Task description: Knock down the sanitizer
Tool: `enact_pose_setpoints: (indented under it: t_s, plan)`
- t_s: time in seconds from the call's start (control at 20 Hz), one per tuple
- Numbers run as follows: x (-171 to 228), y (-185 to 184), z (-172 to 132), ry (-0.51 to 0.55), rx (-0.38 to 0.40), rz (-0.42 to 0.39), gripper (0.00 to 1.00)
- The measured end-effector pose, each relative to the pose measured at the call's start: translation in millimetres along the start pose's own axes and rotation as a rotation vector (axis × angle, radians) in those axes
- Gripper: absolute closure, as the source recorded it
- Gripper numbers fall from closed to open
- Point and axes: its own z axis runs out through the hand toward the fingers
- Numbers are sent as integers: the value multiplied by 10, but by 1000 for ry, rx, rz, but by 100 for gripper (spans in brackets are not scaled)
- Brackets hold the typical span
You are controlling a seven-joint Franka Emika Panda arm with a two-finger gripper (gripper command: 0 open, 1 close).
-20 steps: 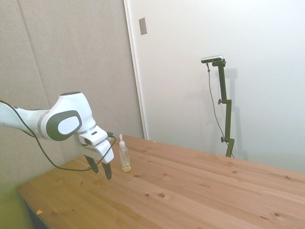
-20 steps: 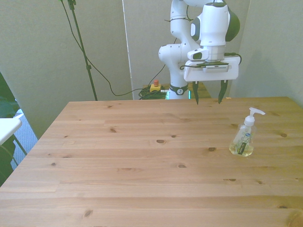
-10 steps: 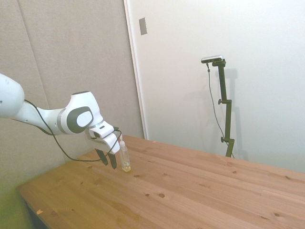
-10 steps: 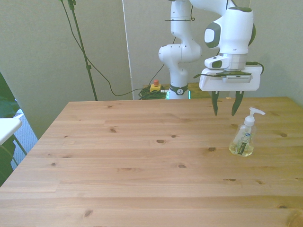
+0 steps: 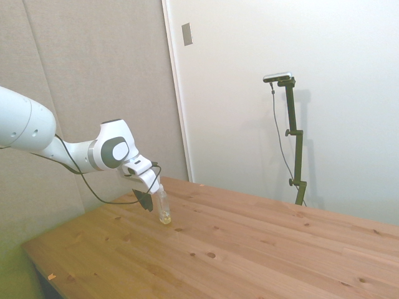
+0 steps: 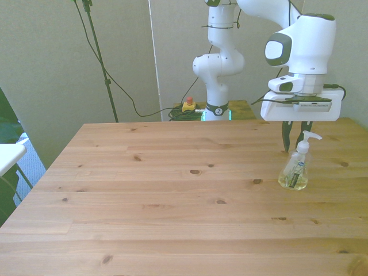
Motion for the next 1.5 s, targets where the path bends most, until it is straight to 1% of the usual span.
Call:
enact_pose_setpoints:
  t_s: [0.15,0.4,0.9,1.1,1.25,1.5]
  plan:
    - [35,-91,9,3,-2,9,100]
    - [214,-253,34,28,4,40,100]
    - [942,-437,-16,76,22,139,100]
    - [1163,-480,-23,96,30,172,100]
    - [1197,-511,30,96,26,174,100]
    - [1013,-529,61,80,20,140,100]
